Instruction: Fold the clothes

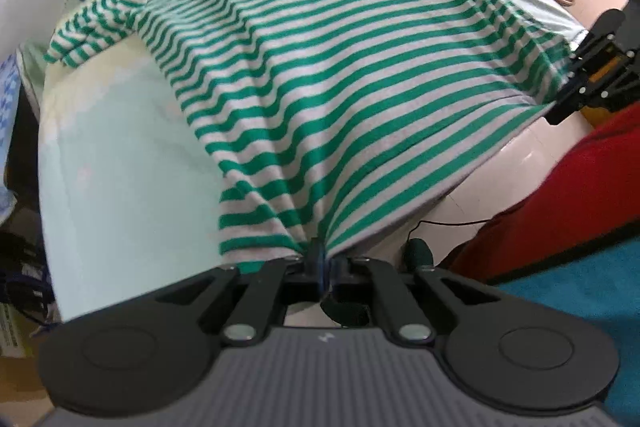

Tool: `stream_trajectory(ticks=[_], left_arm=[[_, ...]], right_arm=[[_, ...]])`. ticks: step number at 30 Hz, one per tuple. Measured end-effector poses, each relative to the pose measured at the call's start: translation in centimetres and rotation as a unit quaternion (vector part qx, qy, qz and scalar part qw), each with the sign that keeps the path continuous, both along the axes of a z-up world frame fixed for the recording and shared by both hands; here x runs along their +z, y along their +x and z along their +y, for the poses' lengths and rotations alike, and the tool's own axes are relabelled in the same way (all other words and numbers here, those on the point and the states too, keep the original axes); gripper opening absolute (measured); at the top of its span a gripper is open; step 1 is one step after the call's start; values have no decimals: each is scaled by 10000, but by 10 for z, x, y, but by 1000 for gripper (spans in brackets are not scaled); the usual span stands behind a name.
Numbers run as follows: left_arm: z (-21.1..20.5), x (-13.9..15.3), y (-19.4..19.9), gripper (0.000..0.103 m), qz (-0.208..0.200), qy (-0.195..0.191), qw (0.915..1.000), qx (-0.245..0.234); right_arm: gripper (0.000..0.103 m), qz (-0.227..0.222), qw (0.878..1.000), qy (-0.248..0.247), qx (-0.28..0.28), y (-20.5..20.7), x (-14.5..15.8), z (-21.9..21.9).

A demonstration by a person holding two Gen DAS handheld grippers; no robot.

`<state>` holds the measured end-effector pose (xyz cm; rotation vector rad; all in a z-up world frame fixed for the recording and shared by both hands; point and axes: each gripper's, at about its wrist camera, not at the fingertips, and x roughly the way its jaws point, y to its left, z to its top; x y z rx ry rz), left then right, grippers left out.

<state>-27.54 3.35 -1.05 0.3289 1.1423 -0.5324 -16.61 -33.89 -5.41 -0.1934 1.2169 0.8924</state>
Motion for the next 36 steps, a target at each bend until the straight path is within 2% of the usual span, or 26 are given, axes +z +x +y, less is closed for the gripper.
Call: stream_trajectory(ticks=[2,5,6,8,9,10,12,14,16,19,21,22,23,24,27,28,29,32,36], left_arm=[[6,8,-1,17,33,-9,9999,-96],[26,18,1,22,66,-124,9999,28],[31,21,2,28,40,-146,9998,114],[39,23,4,49,-134,-154,9992,345],[39,19,7,54,-184,-159,9986,466],[40,16,11,60,-218,-167,9980,577],[45,3,19,61,-133,-208,9965,799],[51,-9,27,61,69,-318,9944,1010],[55,-18,31,61,227,-430,9921,1158],[52,-21,31,62,250,-509,9918,1146],[46,-23,30,61,235,-500,9927,1071],[43,-26,29,56,255,-487,9929,1051],[41,-28,28,53,250,-475,9932,1028],[38,-28,26,50,163,-442,9939,1002],[36,-27,24,24,123,-459,9941,980],[37,-26,24,10,178,-521,9935,995],[39,-25,23,6,232,-583,9929,1009],[36,-20,17,4,245,-608,9936,922],[36,-5,4,4,246,-798,9928,864]], right_arm=[[16,-16,9999,32,-129,0,11,-14],[19,-91,9993,73,-366,-1,28,-37],[25,-138,9979,91,-619,1,34,-49],[31,-335,9910,57,-1297,7,44,-75],[38,-510,9851,-31,-1640,9,46,-86],[41,-679,9785,-205,-1936,11,46,-94],[41,-810,9662,-532,-2390,17,37,-106],[41,-754,9567,-696,-2724,22,27,-118],[41,-513,9560,-639,-2817,24,16,-119],[43,-282,9553,-450,-2908,22,4,-125],[42,-359,9560,-376,-2886,16,6,-119],[37,-377,9569,-373,-2855,14,7,-115],[28,-395,9577,-371,-2825,13,7,-112],[11,-423,9587,-404,-2785,12,8,-109],[10,-498,9613,-541,-2655,10,9,-101],[10,-476,9625,-564,-2609,10,10,-100],[9,-446,9646,-619,-2524,9,11,-99],[9,-507,9718,-1058,-2046,8,13,-94],[8,-367,9700,-1537,-1846,4,14,-113]])
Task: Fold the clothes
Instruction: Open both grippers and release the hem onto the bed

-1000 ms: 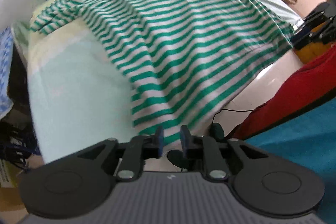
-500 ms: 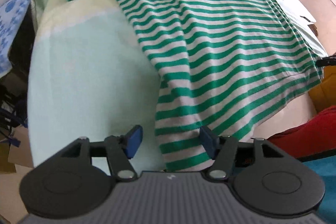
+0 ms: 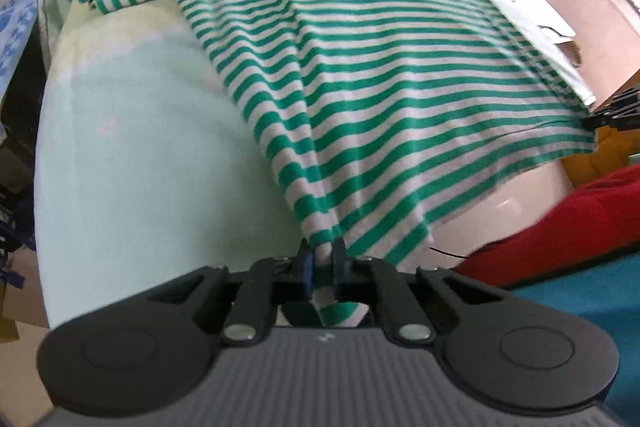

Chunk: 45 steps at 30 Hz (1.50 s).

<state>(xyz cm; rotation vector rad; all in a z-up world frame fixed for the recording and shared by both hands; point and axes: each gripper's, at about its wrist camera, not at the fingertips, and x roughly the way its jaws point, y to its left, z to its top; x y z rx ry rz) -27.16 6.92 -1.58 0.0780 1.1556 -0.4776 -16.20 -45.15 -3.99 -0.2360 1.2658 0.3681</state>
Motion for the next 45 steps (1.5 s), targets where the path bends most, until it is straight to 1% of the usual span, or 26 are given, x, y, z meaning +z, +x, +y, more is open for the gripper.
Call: stream_trajectory(ticks=[3,6,9,11,12,13,14,16,18,20,21,23,24,25,27,31,33,36,37,39,40,41,42,43,44,45], left_arm=[[3,-4,-3,4,50,72,10000,42],[13,-18,0,3,201,246,9994,117],[21,-23,0,3,274,202,9992,212],[21,-21,-2,3,244,246,9993,148],[20,-19,-2,3,215,323,9992,104],[21,-17,-3,5,190,405,9990,63],[25,-14,-4,8,176,496,9986,29],[33,-7,-3,8,132,682,9976,39],[36,5,5,7,-81,758,9971,60],[37,19,14,8,-388,755,9964,47],[31,25,21,8,-583,684,9959,4],[16,28,38,21,-871,530,9948,-51],[7,27,47,22,-1012,482,9937,-75],[-5,22,58,30,-1150,535,9919,-67],[-27,6,81,29,-1399,767,9872,74],[-45,-26,123,31,-1281,782,9876,462],[-43,-33,134,31,-1265,766,9872,595],[-35,-38,144,44,-1293,752,9858,765],[-31,-40,146,51,-1299,776,9854,784],[-21,-41,146,53,-1319,760,9855,751],[-18,-41,146,56,-1351,825,9847,730],[-15,-41,146,56,-1394,938,9832,717],[-14,-40,147,54,-1445,1107,9807,718],[-11,-38,150,50,-1456,1145,9800,720],[-10,-36,154,45,-1489,1127,9798,715],[-12,-30,161,44,-1573,979,9802,698]], right_arm=[[8,23,10000,-34,-18,5,0,-3],[9,149,9999,-51,37,12,-14,7],[10,164,9996,-190,147,14,-20,13],[18,311,9993,-167,135,18,-16,8],[30,429,9989,-148,140,20,-12,4],[37,455,9986,-197,166,22,-6,1],[37,436,9984,-279,204,25,2,-2],[37,202,9990,-330,231,29,23,-5],[37,-101,9999,22,139,38,43,-5],[37,-397,9978,526,76,46,52,4],[36,-518,9964,657,96,50,50,14],[35,-776,9938,777,155,54,40,35],[35,-913,9927,771,148,58,33,42],[35,-1014,9920,748,108,63,25,49],[35,-1122,9904,810,-63,74,11,64],[36,-1270,9862,875,-597,87,-3,76],[36,-1245,9848,876,-838,91,-7,78],[36,-1266,9816,926,-1093,89,-11,77],[36,-1278,9803,962,-1163,88,-12,76],[34,-1334,9792,895,-1237,86,-12,75],[36,-1384,9800,684,-1256,85,-13,75],[35,-1434,9805,411,-1279,85,-14,75],[35,-1432,9800,286,-1354,85,-13,73],[34,-1406,9791,231,-1454,86,-12,71],[34,-1344,9782,322,-1551,89,-9,70],[34,-1357,9767,480,-1589,92,-4,72]])
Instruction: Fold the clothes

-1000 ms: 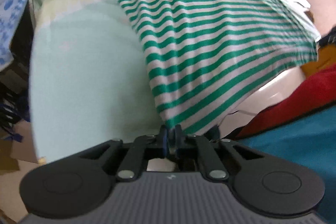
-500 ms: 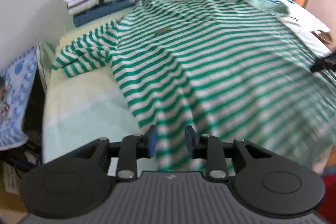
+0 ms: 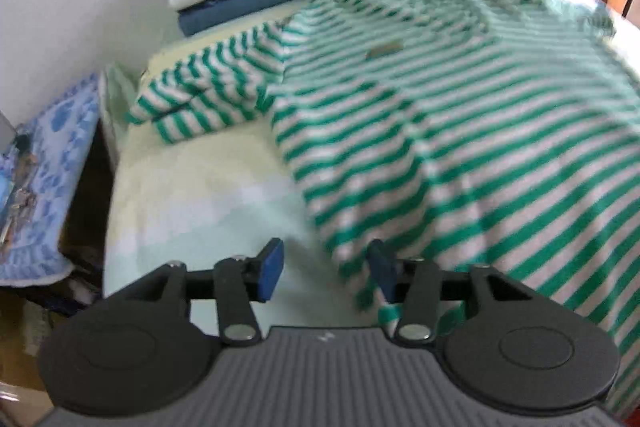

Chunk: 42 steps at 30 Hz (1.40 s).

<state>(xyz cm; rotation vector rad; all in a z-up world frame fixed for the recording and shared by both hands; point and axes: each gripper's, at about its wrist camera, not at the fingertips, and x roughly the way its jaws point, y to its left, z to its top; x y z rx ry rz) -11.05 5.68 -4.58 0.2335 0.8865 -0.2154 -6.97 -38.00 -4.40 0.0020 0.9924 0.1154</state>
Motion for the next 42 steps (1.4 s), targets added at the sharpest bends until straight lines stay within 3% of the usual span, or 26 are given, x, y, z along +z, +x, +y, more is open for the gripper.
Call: stream_trajectory(ticks=[2,5,10,11,14,21,24,27,29,32,34,37,39,42], left_arm=[[-6,10,15,47,-181,-241,9995,-101],[-34,11,53,47,-357,-299,9987,-209],[-59,-14,105,47,-113,72,9999,87],[-58,-19,111,56,-80,163,9996,207],[-47,-22,118,65,-155,306,9980,537],[-34,-22,132,67,-242,662,9906,1175],[-38,-24,138,78,-305,850,9848,1485],[-36,-24,142,77,-238,733,9812,1771],[-39,-18,144,61,-159,725,9805,1819],[-67,8,140,57,-550,1054,9816,1495],[-94,28,143,59,-866,1186,9839,1015],[-141,57,168,60,-1065,1107,9880,140],[-179,72,191,59,-1147,963,9874,-513],[-235,80,223,60,-958,676,9836,-1374]], right_arm=[[35,-258,9996,99,85,10,9,16],[37,-411,9990,146,115,45,9,38],[37,-527,9981,280,180,103,0,54],[37,-477,9983,299,168,113,-3,52],[37,-346,9987,371,44,131,-9,36],[34,-579,9977,313,-169,156,-11,-21],[26,-628,9974,273,-212,167,-12,-34],[28,-713,9973,168,-6,167,-15,-32],[31,-717,9973,55,144,165,-15,-27],[31,-724,9960,508,111,167,-3,-42],[36,-946,9929,650,-304,168,10,-63],[51,-995,9865,611,-1150,173,18,-98],[52,-830,9805,761,-1613,176,13,-120],[54,-595,9691,1262,-2036,178,-1,-147]])
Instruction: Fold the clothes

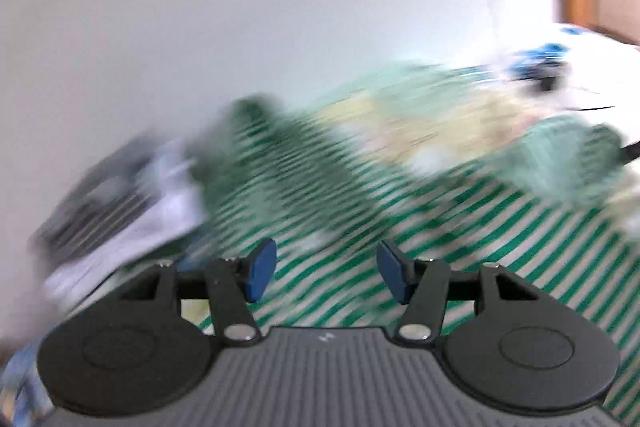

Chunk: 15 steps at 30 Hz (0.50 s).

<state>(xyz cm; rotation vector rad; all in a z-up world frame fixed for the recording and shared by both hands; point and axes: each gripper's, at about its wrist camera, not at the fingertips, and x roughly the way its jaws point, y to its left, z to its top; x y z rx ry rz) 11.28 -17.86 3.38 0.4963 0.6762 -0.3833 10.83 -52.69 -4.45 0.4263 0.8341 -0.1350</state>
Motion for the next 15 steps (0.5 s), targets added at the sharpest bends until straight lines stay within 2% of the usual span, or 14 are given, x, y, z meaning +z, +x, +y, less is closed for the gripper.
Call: stream_trajectory(ticks=[3,7,8,9,10,11,14,15], left_arm=[[-67,-7,32,58,206,123,9978,-623],[-138,-24,61,58,654,49,9927,-1016],[-155,-30,67,59,749,49,9914,-1074],[-170,-36,71,59,826,61,9902,-1124],[-181,-41,74,61,892,71,9894,-1143],[-193,-47,77,62,957,80,9886,-1163],[-219,-65,84,64,1122,150,9863,-1203],[-228,-72,87,64,1162,219,9856,-1212]], right_arm=[[55,-11,9988,492,-43,3,-14,-9],[50,-186,9982,574,-26,8,-26,-14],[47,-183,9974,691,-72,10,-31,-18],[28,-225,9970,731,-95,8,-32,-22],[16,-289,9969,729,-102,5,-31,-26],[9,-352,9967,727,-109,2,-30,-29],[6,-754,9930,914,-12,-14,-24,-39],[6,-756,9928,929,31,-17,-23,-40]])
